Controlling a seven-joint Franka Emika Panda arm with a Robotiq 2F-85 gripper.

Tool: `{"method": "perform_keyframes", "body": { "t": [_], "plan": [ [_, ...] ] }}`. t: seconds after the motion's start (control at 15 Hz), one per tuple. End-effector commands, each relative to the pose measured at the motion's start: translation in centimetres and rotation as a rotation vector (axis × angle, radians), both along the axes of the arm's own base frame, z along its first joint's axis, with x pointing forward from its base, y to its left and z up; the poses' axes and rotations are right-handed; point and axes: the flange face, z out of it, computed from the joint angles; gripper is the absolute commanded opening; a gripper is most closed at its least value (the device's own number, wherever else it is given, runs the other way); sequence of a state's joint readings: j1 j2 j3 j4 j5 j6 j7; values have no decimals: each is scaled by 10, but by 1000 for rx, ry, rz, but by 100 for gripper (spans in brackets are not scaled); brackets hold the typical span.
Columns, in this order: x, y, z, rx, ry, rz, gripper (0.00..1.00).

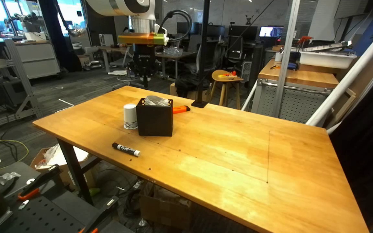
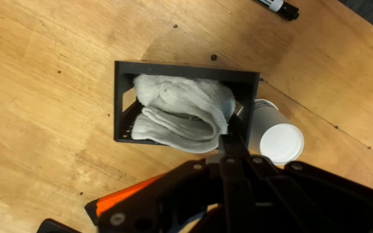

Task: Pick up the towel and put it in the box

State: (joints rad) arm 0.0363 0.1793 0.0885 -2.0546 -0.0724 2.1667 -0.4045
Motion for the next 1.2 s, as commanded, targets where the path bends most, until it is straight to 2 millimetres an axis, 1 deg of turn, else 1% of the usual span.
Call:
{"method": "perform_keyframes", "body": {
  "t": [0.0,0.2,0.6,0.93,1.13],
  "plan": [
    [-11,23,1,-8,0,19,1],
    [-12,28,-4,-7,5,20,1],
    [-8,20,-15,-3,20,0,1],
    [-4,24,-31,5,46,3,1],
    [0,21,-39,4,58,1,1]
  ]
}}
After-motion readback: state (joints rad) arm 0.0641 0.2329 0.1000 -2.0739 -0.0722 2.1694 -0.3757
